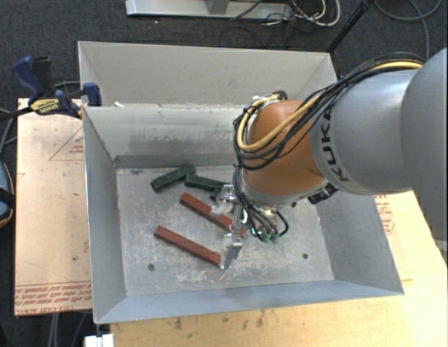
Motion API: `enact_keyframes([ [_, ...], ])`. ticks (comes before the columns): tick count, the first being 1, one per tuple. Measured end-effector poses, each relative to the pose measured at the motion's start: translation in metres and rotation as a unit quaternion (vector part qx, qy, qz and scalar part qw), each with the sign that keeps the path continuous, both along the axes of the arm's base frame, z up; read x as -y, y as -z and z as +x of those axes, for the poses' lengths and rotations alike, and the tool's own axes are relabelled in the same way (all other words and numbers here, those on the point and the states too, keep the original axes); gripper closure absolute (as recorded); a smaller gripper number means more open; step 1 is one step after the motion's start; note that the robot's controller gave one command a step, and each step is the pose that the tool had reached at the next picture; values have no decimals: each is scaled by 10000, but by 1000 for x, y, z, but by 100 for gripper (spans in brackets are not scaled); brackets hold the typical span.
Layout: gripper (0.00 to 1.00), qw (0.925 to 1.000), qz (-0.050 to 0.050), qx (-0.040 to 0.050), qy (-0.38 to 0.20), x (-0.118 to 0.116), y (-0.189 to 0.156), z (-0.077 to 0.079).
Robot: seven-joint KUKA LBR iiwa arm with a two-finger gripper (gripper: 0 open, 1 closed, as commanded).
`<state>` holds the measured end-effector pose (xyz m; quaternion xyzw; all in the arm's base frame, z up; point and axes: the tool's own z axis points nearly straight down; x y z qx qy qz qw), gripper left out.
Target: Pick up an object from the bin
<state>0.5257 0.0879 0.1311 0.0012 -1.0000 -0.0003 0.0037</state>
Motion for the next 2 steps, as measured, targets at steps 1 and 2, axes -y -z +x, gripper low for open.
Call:
enact_keyframes([
  [1, 0, 10000, 3, 36, 11, 0, -4, 2],
  [2, 100, 9970, 14, 95, -769, -31, 54, -14],
])
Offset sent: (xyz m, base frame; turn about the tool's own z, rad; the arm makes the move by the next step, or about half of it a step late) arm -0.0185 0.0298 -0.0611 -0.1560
